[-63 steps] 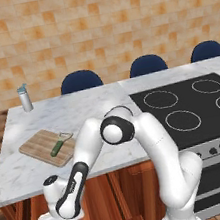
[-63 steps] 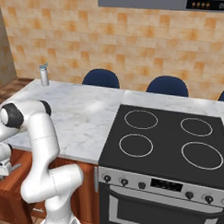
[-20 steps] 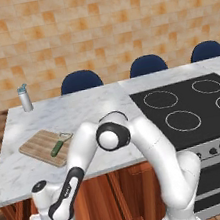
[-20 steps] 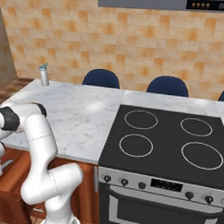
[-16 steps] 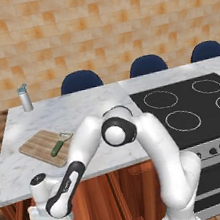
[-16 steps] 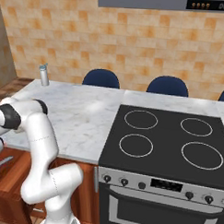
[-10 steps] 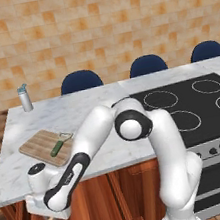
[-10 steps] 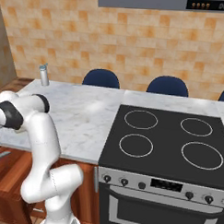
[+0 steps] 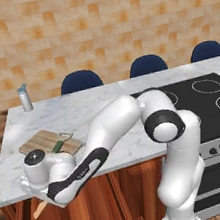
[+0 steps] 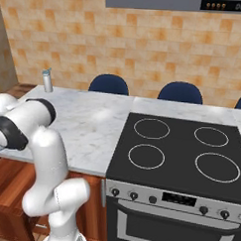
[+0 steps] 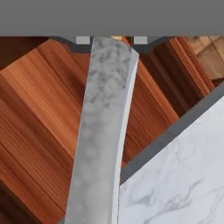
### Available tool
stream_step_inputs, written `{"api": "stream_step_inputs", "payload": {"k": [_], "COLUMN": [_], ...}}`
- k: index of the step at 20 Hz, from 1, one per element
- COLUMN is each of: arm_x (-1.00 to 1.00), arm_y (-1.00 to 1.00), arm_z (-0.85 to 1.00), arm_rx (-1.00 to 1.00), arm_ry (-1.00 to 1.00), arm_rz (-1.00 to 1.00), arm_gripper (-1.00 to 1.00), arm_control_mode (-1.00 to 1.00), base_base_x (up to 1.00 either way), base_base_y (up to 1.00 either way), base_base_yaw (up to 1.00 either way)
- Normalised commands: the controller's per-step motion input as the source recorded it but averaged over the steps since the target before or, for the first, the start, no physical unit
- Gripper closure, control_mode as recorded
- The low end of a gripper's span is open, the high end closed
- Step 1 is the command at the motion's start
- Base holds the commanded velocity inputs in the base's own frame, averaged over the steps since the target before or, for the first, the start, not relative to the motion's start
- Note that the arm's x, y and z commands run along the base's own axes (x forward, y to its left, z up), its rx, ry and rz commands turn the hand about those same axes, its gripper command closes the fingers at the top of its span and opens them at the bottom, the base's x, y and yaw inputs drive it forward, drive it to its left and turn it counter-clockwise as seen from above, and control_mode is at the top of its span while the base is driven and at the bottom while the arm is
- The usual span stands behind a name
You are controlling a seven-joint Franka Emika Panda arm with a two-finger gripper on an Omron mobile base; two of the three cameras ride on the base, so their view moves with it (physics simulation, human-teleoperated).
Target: Open the drawer on the left and place the cutting tools on the cutting board.
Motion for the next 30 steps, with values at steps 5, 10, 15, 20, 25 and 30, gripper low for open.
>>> {"api": "stream_step_inputs", "payload": {"k": [5, 10, 15, 20, 25, 30], "arm_x": [0.68, 0.98, 1.0, 0.99, 0.87, 0.49], "arm_y": [-0.05, -0.03, 0.0, 0.0, -0.01, 0.0], "arm_z": [1.0, 1.0, 0.28, 0.0, 0.0, -0.04], "arm_rx": [0.07, 0.11, 0.02, 0.0, 0.0, -0.05], "arm_ry": [-0.08, -0.06, 0.01, 0.0, 0.0, 0.01], "arm_rz": [0.0, 0.0, 0.01, 0.11, 0.14, 0.08], "arm_gripper": [1.0, 1.0, 1.0, 1.0, 1.0, 1.0], "arm_control_mode": [-1.0, -1.0, -1.0, -1.0, -1.0, -1.0], "base_base_x": [0.0, 0.0, 0.0, 0.0, 0.0, 0.0], "base_base_y": [0.0, 0.0, 0.0, 0.0, 0.0, 0.0], "base_base_yaw": [0.0, 0.0, 0.0, 0.0, 0.0, 0.0]}}
